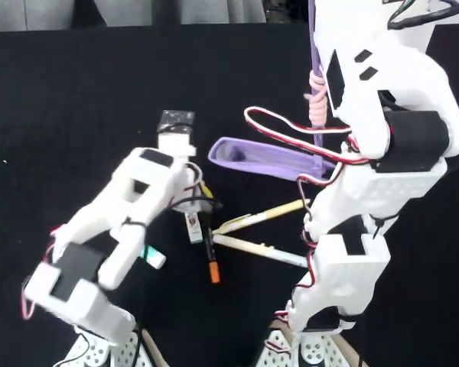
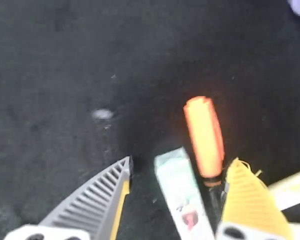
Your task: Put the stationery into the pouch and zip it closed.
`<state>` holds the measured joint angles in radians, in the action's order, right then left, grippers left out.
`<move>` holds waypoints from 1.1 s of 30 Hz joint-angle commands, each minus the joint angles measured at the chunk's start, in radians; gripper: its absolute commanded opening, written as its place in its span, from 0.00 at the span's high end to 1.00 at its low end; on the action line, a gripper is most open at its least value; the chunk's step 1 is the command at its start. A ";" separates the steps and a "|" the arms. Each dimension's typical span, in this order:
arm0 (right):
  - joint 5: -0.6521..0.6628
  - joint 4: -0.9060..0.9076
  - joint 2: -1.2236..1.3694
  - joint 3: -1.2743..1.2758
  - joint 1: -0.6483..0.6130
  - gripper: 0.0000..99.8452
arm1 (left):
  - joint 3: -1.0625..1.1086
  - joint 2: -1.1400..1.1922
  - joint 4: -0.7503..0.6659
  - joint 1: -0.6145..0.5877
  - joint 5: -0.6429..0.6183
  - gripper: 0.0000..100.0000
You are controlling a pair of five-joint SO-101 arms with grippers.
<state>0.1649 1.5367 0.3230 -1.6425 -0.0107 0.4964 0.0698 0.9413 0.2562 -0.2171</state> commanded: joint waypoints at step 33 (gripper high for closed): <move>0.009 -0.026 -0.008 -0.030 0.014 0.99 | -0.714 0.161 0.410 -0.179 0.011 0.97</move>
<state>0.1649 1.5367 0.3230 -1.6425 -0.0107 -0.1818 0.4442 1.3403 0.1412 -0.2079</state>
